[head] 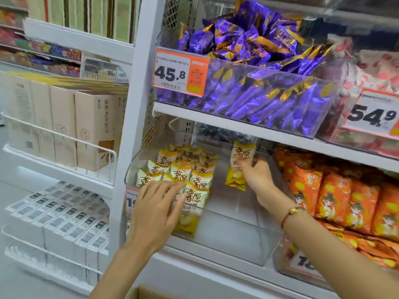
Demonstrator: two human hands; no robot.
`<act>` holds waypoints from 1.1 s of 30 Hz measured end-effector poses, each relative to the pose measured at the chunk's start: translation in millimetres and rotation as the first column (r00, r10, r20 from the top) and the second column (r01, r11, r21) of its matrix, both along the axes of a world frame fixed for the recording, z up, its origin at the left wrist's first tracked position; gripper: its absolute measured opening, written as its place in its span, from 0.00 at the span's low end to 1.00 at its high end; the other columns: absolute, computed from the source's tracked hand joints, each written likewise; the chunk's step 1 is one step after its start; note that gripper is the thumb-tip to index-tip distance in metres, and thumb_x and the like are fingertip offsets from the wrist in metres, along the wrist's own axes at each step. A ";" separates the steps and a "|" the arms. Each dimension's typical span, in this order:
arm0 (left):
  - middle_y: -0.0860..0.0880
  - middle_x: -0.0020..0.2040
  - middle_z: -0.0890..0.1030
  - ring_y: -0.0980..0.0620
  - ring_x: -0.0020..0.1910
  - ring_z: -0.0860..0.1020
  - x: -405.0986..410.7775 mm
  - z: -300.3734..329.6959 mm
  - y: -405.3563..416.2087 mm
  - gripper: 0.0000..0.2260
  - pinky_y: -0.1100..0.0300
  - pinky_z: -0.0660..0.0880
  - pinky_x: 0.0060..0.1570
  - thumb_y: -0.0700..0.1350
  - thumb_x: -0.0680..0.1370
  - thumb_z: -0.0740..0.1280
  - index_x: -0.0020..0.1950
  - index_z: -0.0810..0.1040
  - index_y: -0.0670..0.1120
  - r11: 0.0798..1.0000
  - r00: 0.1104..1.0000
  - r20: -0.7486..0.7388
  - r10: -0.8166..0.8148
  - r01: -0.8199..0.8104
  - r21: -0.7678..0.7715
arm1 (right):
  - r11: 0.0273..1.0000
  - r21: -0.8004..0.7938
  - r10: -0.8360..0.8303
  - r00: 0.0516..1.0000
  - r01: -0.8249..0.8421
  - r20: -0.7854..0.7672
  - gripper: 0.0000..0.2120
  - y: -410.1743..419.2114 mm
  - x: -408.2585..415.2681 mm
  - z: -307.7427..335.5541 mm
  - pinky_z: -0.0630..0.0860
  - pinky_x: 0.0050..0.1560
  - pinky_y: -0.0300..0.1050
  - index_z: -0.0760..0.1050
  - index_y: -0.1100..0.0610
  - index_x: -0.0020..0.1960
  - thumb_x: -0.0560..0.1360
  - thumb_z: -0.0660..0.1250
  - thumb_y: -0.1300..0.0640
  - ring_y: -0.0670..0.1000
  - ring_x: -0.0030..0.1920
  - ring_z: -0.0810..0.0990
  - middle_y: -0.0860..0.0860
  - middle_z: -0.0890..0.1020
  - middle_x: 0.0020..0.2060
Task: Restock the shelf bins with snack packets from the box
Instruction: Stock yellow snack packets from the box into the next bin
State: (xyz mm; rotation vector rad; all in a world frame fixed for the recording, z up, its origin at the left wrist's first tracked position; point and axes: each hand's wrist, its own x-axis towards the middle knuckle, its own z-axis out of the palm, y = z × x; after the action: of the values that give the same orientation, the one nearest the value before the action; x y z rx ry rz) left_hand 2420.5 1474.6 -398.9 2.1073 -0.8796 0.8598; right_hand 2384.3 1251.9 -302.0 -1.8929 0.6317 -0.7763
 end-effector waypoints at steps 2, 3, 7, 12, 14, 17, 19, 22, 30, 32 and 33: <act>0.53 0.54 0.80 0.53 0.57 0.74 1.2 -5.5 0.4 0.20 0.57 0.63 0.64 0.55 0.83 0.51 0.59 0.81 0.50 1.000 0.998 0.057 0.003 -0.003 0.002 | 0.999 -0.031 -0.029 0.996 0.026 -0.089 0.27 -21.5 24.9 -10.0 0.74 0.61 0.53 0.68 0.60 0.67 0.75 0.67 0.45 0.58 0.61 0.77 0.56 0.78 0.60; 0.53 0.54 0.80 0.52 0.56 0.74 1.0 -6.4 0.4 0.19 0.56 0.63 0.65 0.54 0.83 0.52 0.59 0.81 0.50 1.000 0.998 0.067 0.004 -0.004 0.002 | 0.999 -0.027 -0.027 0.991 0.024 -0.131 0.30 -30.7 37.6 -15.8 0.73 0.62 0.55 0.66 0.61 0.69 0.75 0.67 0.44 0.59 0.62 0.76 0.57 0.77 0.62; 0.53 0.52 0.80 0.52 0.55 0.75 3.1 -10.8 1.0 0.17 0.54 0.63 0.66 0.53 0.82 0.55 0.55 0.82 0.50 1.000 0.995 0.095 0.006 -0.005 -0.011 | 1.000 0.023 -0.002 0.981 0.007 -0.193 0.34 -67.3 88.8 -46.1 0.73 0.63 0.56 0.64 0.59 0.72 0.73 0.69 0.43 0.59 0.64 0.75 0.56 0.74 0.67; 0.52 0.52 0.80 0.51 0.55 0.74 5.3 -13.0 -1.8 0.17 0.54 0.61 0.67 0.52 0.81 0.55 0.52 0.83 0.49 0.999 0.993 0.111 0.025 -0.019 -0.049 | 0.993 -0.115 -0.066 0.958 0.035 -0.279 0.25 -53.4 87.5 -50.0 0.72 0.61 0.49 0.65 0.58 0.69 0.77 0.66 0.49 0.60 0.65 0.73 0.58 0.74 0.66; 0.51 0.52 0.80 0.50 0.55 0.74 4.1 -13.2 -3.5 0.17 0.56 0.59 0.68 0.53 0.81 0.55 0.53 0.83 0.49 0.998 0.994 0.101 0.041 -0.036 -0.052 | 0.994 -0.111 -0.043 0.962 0.014 -0.268 0.26 -54.2 86.5 -55.8 0.74 0.61 0.50 0.66 0.55 0.69 0.75 0.69 0.48 0.59 0.63 0.75 0.56 0.75 0.65; 0.50 0.52 0.80 0.49 0.55 0.74 4.0 -15.7 -4.6 0.19 0.56 0.58 0.68 0.53 0.82 0.54 0.53 0.83 0.48 0.997 0.994 0.093 0.060 -0.055 -0.054 | 0.999 -0.046 -0.018 0.966 0.007 -0.257 0.35 -54.8 86.4 -64.1 0.79 0.55 0.55 0.71 0.52 0.66 0.63 0.79 0.47 0.55 0.57 0.79 0.51 0.79 0.60; 0.50 0.52 0.80 0.49 0.54 0.74 3.0 -16.9 -5.1 0.20 0.53 0.59 0.68 0.54 0.82 0.53 0.54 0.83 0.48 0.997 0.995 0.079 0.062 -0.058 -0.050 | 0.998 -0.054 -0.034 0.966 0.021 -0.257 0.34 -56.5 87.3 -68.3 0.79 0.55 0.56 0.71 0.52 0.65 0.63 0.80 0.49 0.56 0.57 0.79 0.52 0.78 0.61; 0.50 0.52 0.80 0.50 0.55 0.73 2.4 -16.0 -5.9 0.21 0.53 0.58 0.68 0.55 0.83 0.52 0.54 0.83 0.49 0.997 0.996 0.066 0.054 -0.050 -0.054 | 0.999 -0.048 -0.034 0.971 0.023 -0.237 0.29 -56.1 88.9 -68.2 0.77 0.59 0.56 0.68 0.54 0.66 0.69 0.76 0.51 0.58 0.60 0.78 0.56 0.77 0.62; 0.51 0.52 0.79 0.50 0.55 0.72 3.1 -15.6 -5.6 0.17 0.54 0.56 0.70 0.52 0.81 0.54 0.53 0.82 0.50 0.997 0.995 0.089 0.043 -0.037 -0.068 | 0.971 -0.227 -0.027 0.901 -0.080 -0.432 0.32 -49.5 79.3 -61.2 0.72 0.56 0.46 0.59 0.57 0.72 0.73 0.71 0.54 0.59 0.65 0.73 0.57 0.72 0.66; 0.52 0.52 0.79 0.51 0.55 0.72 2.3 -14.1 -5.0 0.16 0.53 0.56 0.71 0.52 0.81 0.55 0.53 0.82 0.50 0.998 0.997 0.071 0.035 -0.031 -0.062 | 0.947 -0.290 -0.023 0.873 -0.138 -0.487 0.35 -39.8 65.3 -51.3 0.72 0.55 0.47 0.59 0.59 0.71 0.71 0.72 0.51 0.60 0.64 0.73 0.57 0.72 0.64; 0.52 0.52 0.79 0.52 0.55 0.72 1.7 -13.5 -3.9 0.16 0.53 0.56 0.71 0.52 0.81 0.55 0.53 0.82 0.50 0.998 0.997 0.067 0.031 -0.028 -0.051 | 0.927 -0.322 0.011 0.869 -0.195 -0.495 0.34 -33.8 55.4 -46.3 0.72 0.52 0.46 0.63 0.59 0.69 0.69 0.73 0.50 0.58 0.63 0.74 0.56 0.74 0.61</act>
State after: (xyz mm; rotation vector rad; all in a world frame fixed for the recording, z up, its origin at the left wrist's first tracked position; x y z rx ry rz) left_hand 2422.2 1470.7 -412.3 2.0634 -0.8552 0.9635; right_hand 2439.7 1218.2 -348.2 -2.4801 0.7169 -0.3497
